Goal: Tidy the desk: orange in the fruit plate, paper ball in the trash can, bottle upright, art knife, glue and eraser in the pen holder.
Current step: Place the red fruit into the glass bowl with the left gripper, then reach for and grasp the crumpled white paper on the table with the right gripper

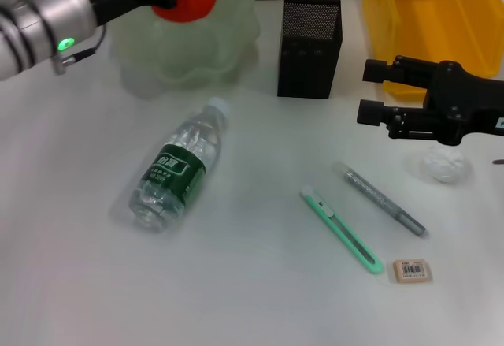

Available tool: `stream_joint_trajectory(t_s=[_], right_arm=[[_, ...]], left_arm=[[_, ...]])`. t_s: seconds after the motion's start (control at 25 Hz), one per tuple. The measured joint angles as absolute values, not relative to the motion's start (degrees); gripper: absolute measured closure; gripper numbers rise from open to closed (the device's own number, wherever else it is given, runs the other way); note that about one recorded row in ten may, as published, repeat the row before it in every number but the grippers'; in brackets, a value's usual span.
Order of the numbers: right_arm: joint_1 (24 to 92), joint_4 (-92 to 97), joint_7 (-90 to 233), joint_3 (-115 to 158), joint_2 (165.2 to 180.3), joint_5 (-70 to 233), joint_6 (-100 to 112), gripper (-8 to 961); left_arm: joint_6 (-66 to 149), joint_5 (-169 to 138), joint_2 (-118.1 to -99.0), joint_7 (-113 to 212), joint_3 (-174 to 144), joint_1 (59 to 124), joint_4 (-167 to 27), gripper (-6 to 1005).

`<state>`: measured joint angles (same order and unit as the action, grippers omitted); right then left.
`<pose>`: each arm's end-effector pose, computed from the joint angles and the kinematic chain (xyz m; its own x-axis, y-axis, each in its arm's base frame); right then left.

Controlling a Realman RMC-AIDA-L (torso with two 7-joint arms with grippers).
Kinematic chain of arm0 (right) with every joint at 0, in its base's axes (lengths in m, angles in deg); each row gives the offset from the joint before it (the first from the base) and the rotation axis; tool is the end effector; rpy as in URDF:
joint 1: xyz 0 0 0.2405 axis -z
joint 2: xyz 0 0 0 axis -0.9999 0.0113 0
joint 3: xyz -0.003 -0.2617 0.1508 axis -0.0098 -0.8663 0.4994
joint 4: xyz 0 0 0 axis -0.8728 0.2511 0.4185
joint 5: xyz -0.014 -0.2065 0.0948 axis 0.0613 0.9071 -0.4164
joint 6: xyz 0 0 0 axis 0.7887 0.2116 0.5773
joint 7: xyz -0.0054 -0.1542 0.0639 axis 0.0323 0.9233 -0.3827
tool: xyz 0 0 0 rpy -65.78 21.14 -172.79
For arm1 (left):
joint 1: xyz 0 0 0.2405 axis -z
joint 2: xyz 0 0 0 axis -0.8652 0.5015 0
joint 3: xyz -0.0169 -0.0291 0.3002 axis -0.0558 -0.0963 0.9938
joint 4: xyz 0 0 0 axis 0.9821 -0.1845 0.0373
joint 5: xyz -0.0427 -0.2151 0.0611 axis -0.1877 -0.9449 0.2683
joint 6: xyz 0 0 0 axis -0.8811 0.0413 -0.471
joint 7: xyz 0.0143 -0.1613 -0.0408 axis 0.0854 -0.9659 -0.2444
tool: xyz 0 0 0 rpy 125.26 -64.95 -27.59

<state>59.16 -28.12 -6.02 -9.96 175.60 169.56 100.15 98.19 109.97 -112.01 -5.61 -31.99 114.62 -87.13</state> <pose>0.2728 0.3580 -0.0020 0.6614 -0.2936 -0.6902 -0.3964 -0.9180 0.0106 -0.2363 0.5106 -0.0425 0.7878 0.1142 0.6052 0.5040 -0.6844 -0.5269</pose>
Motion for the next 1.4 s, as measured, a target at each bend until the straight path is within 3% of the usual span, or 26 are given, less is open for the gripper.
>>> stream_joint_trajectory(t_s=[0.4, 0.6, 0.76, 1.16, 1.36, 1.4], right_arm=[[59.5, -28.1, -6.0, -10.0, 176.06, 169.6, 100.0, 128], [59.7, -28.1, -6.0, -9.9, 176.06, 169.6, 99.9, 128], [59.5, -28.1, -6.0, -9.9, 176.04, 169.6, 99.8, 128], [59.2, -31.4, -13.9, -9.3, 175.59, 169.6, 99.3, 128], [59.5, -46.2, -32.4, -10.3, 176.69, 172.4, 97.1, 128], [59.2, -54.4, -40.3, -10.6, 177.41, 176.7, 96.9, 127]], left_arm=[[83.7, 109.9, -112.2, -5.3, -31.0, 118.0, -84.1, 861], [82.7, 109.8, -112.08, -5.6, -30.8, 117.6, -84.4, 758], [82.9, 109.8, -112.08, -6.4, -30.3, 117.6, -84.3, 544], [94.4, 100.2, -111.79, -9.6, -30.4, 113.7, -84.6, 329], [103.1, 95.9, -111.82, -8.5, -30.4, 110.5, -84.4, 306], [107.8, 94.7, -112.06, -7.3, -30.3, 107.2, -83.2, 305]])
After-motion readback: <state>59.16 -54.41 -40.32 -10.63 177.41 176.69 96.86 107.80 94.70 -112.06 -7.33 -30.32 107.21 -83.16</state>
